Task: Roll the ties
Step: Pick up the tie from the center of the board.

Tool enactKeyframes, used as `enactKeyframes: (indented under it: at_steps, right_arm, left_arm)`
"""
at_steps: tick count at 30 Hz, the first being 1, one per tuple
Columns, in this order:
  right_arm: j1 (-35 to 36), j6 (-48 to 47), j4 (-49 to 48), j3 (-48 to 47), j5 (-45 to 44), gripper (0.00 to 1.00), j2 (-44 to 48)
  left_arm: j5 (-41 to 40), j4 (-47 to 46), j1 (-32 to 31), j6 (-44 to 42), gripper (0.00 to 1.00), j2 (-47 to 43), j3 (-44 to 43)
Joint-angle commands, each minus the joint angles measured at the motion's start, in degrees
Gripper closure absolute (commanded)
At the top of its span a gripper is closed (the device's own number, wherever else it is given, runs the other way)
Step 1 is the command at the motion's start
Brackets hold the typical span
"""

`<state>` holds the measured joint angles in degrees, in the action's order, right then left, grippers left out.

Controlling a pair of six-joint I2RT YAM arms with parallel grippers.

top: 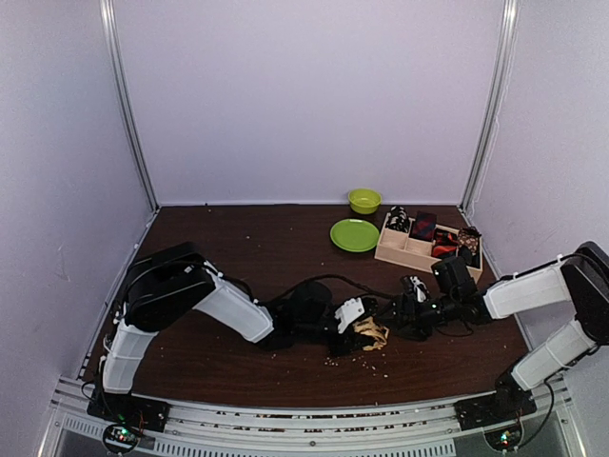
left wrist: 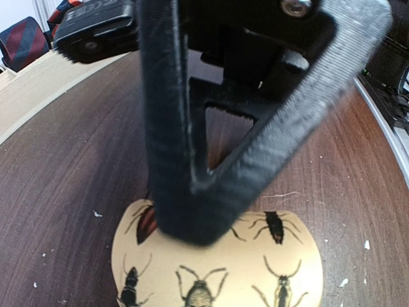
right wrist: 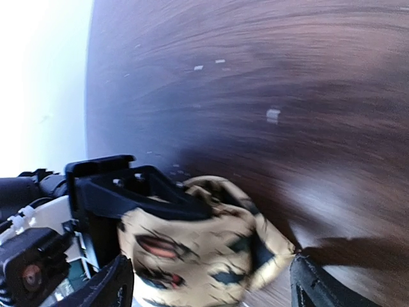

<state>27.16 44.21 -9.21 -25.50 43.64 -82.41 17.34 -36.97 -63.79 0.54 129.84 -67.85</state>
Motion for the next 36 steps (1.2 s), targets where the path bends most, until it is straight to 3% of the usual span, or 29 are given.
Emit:
enactKeyframes:
  at_steps: [1,6,12,14,20,26,28,32,35,36]
  right_arm:
    - [1.8,4.0,-9.6,3.0,3.0,0.16,-5.2]
    - [2.0,7.8,-20.6,5.6,5.4,0.21,-5.5]
    - [2.3,7.2,-21.5,6.6,5.0,0.19,-2.5]
    - [3.1,5.3,-19.1,5.4,3.4,0.23,-3.2]
    - [3.7,5.4,-20.6,4.3,2.6,0.54,-7.3]
    - [3.8,6.2,-21.6,5.4,1.9,0.99,-6.7]
    - [3.8,5.7,-19.7,5.4,1.1,1.0,-5.2]
    - [3.8,3.3,-13.1,4.4,-0.8,1.0,-0.8]
    - [3.8,-2.4,-2.4,0.6,-3.8,1.0,3.9]
    - [3.8,-4.6,1.9,-1.1,-5.2,1.0,5.3]
  left_arm:
    - [-1.1,8.5,-0.4,-0.8,0.62,1.3,2.4]
    - [-1.1,8.5,-0.4,-0.8,0.62,1.1,2.7]
    - [-1.0,8.4,-0.4,-0.9,0.62,1.1,2.7]
    - [-1.1,8.3,-0.4,-0.9,0.62,1.1,2.8]
    - [-1.2,8.7,-0.4,-1.0,0.62,1.0,2.8]
    - [-1.3,8.4,-0.4,-1.0,0.6,0.8,3.0]
    - [-1.5,7.9,-0.3,-0.9,0.53,0.1,3.4]
    - [-2.9,6.0,-0.4,-0.5,0.27,-2.6,5.1]
    - [-4.4,5.2,-0.3,-0.4,0.04,-5.6,6.3]
    - [-4.8,4.6,-0.3,-0.2,0.02,-6.6,6.8]
